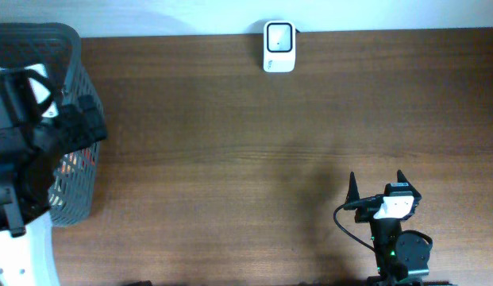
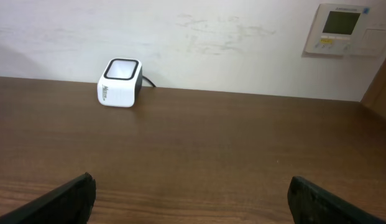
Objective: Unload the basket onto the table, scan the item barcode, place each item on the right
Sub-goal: 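Move the left gripper over the grey basket and lower into it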
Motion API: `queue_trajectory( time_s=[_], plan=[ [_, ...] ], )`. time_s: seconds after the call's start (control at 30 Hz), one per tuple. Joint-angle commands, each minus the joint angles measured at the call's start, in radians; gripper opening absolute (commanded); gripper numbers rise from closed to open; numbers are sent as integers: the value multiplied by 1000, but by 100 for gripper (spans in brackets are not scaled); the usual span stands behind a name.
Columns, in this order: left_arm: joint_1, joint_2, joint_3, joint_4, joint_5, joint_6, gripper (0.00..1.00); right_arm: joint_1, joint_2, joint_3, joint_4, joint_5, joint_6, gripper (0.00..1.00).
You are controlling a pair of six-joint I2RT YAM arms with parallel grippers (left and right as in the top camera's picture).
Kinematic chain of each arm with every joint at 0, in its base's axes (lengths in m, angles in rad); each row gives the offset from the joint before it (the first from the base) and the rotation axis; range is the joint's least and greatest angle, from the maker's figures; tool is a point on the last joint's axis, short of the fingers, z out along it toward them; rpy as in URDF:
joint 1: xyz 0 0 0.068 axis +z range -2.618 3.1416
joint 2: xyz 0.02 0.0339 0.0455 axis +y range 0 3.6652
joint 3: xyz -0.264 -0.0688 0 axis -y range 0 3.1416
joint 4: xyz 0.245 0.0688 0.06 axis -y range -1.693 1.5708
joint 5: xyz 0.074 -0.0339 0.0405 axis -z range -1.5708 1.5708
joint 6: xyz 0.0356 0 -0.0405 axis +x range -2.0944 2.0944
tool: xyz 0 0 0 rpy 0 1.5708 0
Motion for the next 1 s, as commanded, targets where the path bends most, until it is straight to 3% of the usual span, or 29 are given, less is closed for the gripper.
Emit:
queue_trajectory(
  time_s=[0.0,0.63,0.97],
  plan=[
    [60,-3,9,11,-18,-39,99,6,-7,-6,-8,-5,-6,98],
    [75,132,9,196,-26,-38,99,6,-7,-6,-8,-5,-6,98],
    [213,163,8,218,-21,-46,99,6,-7,-6,-8,-5,-6,98]
  ],
)
